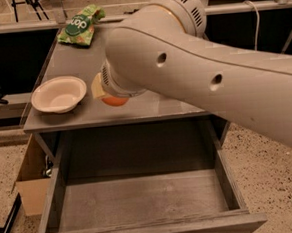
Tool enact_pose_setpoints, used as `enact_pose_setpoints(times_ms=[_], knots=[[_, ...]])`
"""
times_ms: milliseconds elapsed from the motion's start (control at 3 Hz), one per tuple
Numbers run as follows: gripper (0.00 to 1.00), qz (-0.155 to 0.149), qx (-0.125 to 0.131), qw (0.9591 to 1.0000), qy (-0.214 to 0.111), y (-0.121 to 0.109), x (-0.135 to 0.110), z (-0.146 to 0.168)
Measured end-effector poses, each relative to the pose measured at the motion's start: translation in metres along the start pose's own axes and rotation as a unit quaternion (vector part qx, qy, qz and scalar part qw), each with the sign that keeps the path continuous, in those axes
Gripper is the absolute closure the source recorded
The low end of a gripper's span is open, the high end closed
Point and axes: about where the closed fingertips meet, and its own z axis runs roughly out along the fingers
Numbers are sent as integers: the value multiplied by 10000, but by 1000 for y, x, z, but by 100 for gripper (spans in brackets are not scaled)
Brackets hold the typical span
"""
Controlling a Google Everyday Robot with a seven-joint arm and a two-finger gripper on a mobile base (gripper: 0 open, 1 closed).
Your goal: Pick orange from top drawer and place on counter
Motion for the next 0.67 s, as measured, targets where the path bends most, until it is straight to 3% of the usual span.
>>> enact_pose_setpoints(times_ms=[333,667], knots=[[100,-439,-40,9990,-6,-1,-1,-1],[100,72,-329,9993,136,8,7,1]])
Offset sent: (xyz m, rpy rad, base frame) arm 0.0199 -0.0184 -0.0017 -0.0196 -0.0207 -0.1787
